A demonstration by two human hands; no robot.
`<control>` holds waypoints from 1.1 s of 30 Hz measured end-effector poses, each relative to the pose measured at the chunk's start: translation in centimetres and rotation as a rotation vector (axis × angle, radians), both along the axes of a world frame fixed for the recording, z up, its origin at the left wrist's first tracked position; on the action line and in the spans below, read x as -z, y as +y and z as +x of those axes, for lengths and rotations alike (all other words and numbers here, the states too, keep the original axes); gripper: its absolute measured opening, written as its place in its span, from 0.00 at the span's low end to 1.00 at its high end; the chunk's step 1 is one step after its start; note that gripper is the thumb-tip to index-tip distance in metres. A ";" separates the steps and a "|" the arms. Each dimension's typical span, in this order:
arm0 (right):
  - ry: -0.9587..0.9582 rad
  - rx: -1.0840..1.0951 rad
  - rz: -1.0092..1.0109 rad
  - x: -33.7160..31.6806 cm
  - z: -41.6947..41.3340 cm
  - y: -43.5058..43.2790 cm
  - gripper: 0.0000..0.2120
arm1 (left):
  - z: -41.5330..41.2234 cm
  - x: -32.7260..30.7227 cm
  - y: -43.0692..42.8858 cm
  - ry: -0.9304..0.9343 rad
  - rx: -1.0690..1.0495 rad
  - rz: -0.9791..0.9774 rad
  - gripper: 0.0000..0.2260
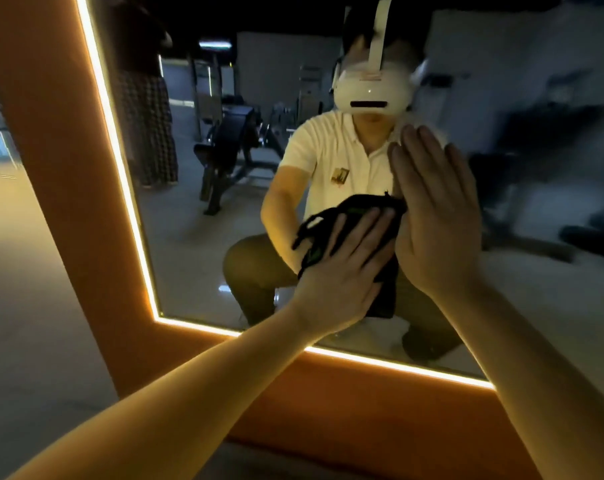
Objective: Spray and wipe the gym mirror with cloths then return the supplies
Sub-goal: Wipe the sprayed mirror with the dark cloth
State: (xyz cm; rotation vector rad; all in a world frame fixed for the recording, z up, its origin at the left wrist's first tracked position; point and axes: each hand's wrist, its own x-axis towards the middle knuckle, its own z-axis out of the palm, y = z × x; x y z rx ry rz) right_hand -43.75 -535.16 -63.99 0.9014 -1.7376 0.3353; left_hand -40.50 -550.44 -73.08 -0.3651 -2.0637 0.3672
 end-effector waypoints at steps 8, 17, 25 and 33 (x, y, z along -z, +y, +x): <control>-0.114 0.108 0.099 5.9 2.8 1.6 0.32 | 4.0 2.7 -12.3 0.094 -0.259 0.244 0.41; -0.197 0.185 0.112 9.7 3.4 2.4 0.31 | 6.4 7.9 -14.9 0.103 -0.447 0.844 0.41; -0.219 0.180 0.135 11.8 2.4 3.6 0.32 | 1.0 10.9 -3.0 0.056 -0.230 0.505 0.39; -0.201 0.117 0.102 12.9 1.3 3.8 0.29 | -1.1 12.4 0.4 0.011 -0.134 0.028 0.36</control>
